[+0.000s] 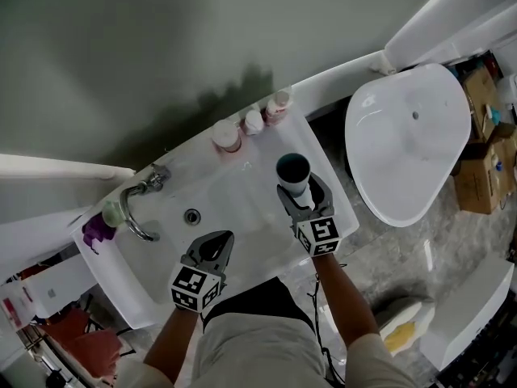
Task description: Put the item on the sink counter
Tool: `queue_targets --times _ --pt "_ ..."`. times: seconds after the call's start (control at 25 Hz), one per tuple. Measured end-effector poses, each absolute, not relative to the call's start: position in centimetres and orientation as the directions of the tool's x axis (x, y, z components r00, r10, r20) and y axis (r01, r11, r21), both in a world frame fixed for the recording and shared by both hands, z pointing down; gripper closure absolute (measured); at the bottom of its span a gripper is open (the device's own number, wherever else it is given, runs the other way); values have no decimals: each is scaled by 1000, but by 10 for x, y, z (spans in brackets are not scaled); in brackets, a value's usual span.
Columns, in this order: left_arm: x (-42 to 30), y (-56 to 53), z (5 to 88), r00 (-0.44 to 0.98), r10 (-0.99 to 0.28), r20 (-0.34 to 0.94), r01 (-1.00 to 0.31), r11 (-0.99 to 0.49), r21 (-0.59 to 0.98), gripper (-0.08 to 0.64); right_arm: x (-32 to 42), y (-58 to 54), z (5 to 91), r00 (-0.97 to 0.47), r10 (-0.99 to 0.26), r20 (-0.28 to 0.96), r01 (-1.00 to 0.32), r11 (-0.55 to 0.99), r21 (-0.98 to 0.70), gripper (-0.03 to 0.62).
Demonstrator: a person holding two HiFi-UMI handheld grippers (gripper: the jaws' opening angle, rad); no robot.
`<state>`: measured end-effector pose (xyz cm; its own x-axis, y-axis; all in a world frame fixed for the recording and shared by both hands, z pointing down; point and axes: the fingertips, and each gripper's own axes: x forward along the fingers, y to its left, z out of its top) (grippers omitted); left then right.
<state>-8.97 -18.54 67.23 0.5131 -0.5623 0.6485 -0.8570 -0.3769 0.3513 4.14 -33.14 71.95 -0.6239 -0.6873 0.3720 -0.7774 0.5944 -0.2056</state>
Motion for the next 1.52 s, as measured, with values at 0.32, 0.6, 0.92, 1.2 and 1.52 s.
queue_targets --times 0.32,0.6,0.92,1.2,1.52 --pt "-79 -182 702 519 -544 659 -854 -353 381 552 41 -359 764 -601 -704 377 -793 585 -172 255" --pt "-80 -173 720 517 -535 668 -856 -334 395 552 34 -372 776 -598 -716 361 -793 595 -132 255" --pt "-89 -166 725 509 -536 673 -861 -320 396 552 33 -371 784 -594 -724 351 -796 593 -123 255" --pt "-97 -161 727 496 -545 676 -868 -306 391 552 34 -370 785 -589 -730 347 -799 590 -116 255" --pt "-95 -160 720 497 -556 666 -868 -306 391 552 37 -362 787 -580 -720 381 -802 587 -111 255"
